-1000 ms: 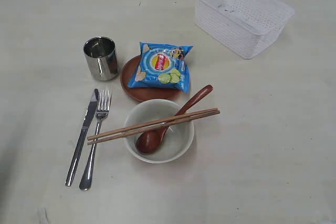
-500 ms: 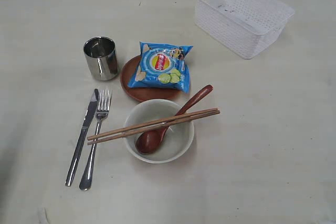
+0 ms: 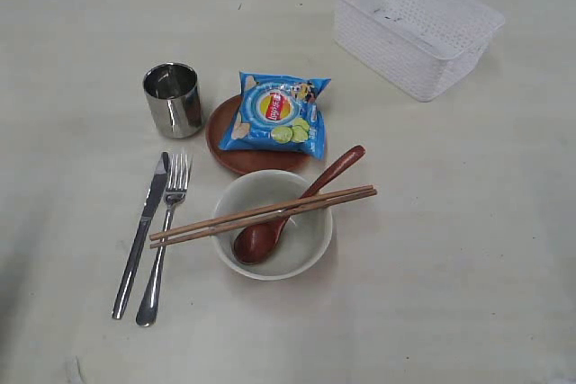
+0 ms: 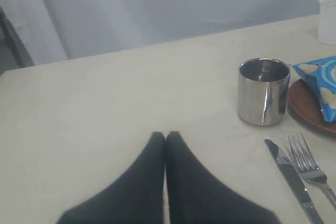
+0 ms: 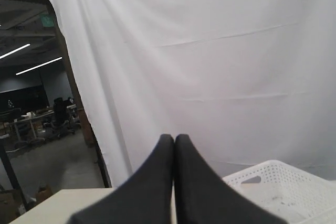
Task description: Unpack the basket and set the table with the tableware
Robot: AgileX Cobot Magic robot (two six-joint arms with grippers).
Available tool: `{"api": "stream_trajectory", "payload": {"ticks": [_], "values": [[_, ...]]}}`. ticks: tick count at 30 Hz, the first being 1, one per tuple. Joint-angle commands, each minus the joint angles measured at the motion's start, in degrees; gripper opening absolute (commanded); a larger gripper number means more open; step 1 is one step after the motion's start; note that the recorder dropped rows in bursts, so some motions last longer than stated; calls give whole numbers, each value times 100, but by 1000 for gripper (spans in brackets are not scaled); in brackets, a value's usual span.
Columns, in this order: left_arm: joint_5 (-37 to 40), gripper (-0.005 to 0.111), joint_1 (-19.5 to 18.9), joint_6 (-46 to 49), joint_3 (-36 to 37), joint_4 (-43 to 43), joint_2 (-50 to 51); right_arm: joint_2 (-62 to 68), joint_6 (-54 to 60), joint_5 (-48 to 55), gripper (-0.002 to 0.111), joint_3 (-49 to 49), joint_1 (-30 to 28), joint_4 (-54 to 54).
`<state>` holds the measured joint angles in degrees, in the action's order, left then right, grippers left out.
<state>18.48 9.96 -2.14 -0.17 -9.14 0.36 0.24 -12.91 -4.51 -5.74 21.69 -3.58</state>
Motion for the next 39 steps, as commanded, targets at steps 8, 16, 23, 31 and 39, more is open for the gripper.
{"api": "stream_trajectory", "payload": {"ticks": [8,16,23,31,39], "values": [[21,0,12,-32,17,-3,-36,-24,57,-72,0,284,-208,67],[21,0,12,-32,17,-3,-36,-24,57,-83,0,284,-781,67],[21,0,12,-32,17,-3,-36,-24,570,-95,0,315,-973,67],[21,0,12,-32,17,-3,-36,-24,590,170,0,574,-973,67],[21,0,12,-32,17,-3,-36,-24,950,268,0,574,-973,78]]}}
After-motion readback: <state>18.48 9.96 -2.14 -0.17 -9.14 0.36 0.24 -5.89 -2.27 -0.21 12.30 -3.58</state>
